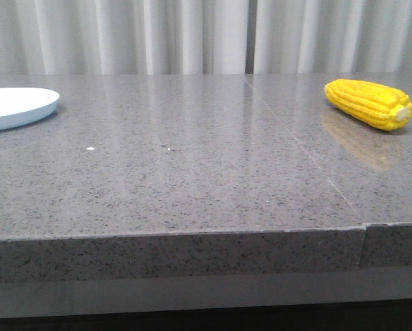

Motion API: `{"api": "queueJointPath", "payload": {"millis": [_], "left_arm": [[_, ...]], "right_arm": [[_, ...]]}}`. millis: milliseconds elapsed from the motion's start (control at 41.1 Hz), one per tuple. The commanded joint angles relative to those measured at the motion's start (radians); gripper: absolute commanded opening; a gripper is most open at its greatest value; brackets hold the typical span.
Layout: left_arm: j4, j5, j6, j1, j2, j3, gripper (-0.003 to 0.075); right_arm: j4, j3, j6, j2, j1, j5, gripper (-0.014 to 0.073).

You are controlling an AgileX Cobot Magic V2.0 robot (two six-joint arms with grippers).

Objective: Place corn on plate with both arms

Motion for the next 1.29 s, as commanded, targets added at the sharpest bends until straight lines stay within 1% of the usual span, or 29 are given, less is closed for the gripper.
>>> {"api": "queueJointPath", "payload": {"millis": [0, 658, 731, 853, 926, 1072, 1267], "left_arm": [[0.000, -0.089, -0.008, 0.004, -0.019, 0.001, -0.0020], [0.000, -0.089, -0.008, 0.004, -0.019, 0.001, -0.0020], [0.000, -0.115, -0.008, 0.004, -0.019, 0.001, -0.0020], [0.000, -0.160, -0.008, 0.004, -0.019, -0.011, -0.0020], [-0.010, -0.156, -0.010, 0.004, -0.019, -0.050, -0.0020], [-0.012, -0.106, -0.010, 0.004, -0.008, -0.191, -0.0020], [-0.012, 0.039, -0.010, 0.004, 0.097, -0.424, -0.0020]], "right_arm": [[-0.002, -0.015, -0.003, -0.013, -0.007, -0.082, -0.0118], [-0.002, -0.016, -0.003, -0.013, -0.007, -0.083, -0.0118], [-0.002, -0.016, -0.003, -0.013, -0.007, -0.115, -0.0118], [-0.002, -0.031, -0.003, -0.013, -0.007, -0.120, -0.0118], [-0.002, -0.063, -0.010, -0.013, -0.007, -0.106, -0.0118], [-0.004, -0.167, -0.066, -0.004, -0.007, -0.034, -0.0118], [-0.004, -0.360, -0.072, 0.097, -0.007, 0.075, -0.0118]]}}
